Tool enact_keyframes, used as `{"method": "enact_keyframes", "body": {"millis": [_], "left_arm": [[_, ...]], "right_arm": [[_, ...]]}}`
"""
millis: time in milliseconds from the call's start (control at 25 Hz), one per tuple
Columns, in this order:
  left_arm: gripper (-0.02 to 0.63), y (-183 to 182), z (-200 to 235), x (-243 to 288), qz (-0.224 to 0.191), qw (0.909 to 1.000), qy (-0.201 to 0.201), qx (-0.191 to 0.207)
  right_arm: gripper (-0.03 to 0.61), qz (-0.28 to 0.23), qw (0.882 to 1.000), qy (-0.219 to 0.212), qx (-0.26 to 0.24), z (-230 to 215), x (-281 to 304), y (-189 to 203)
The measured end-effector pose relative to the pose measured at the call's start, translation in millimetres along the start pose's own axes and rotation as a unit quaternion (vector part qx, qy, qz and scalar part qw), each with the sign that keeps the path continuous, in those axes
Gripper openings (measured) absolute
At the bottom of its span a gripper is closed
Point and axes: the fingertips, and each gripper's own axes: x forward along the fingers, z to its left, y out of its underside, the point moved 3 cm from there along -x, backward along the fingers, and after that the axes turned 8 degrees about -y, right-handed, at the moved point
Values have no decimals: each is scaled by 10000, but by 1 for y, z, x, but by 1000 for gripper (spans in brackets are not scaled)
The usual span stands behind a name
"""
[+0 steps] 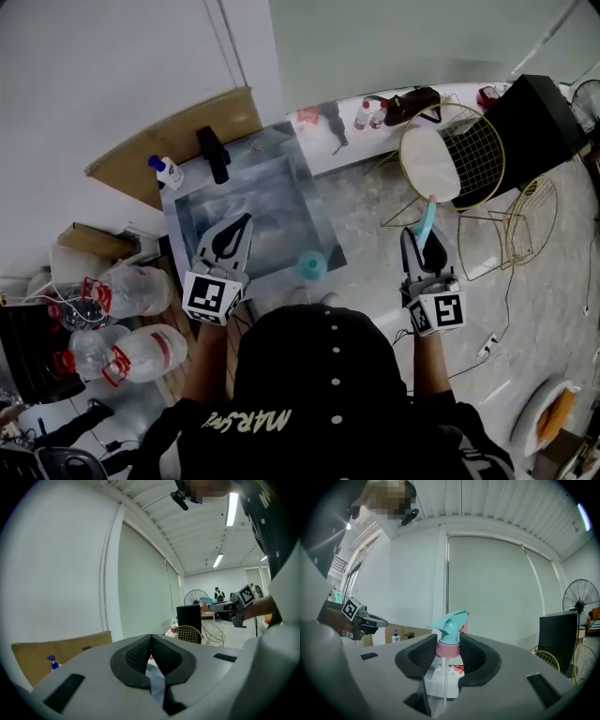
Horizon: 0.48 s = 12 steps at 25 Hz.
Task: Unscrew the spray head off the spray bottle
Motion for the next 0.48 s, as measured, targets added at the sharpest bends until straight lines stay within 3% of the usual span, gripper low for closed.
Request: {"method": "enact_keyframes", "body": {"millis": [120, 480], "left_arm": [[25, 0, 4, -1, -32, 9999, -100, -116], [25, -6, -4, 9, -107, 9999, -39, 38]], "right_arm": [[163, -16, 10000, -14, -24, 1, 1, -2], [161, -13, 10000, -49, -68, -1, 2, -2]]}}
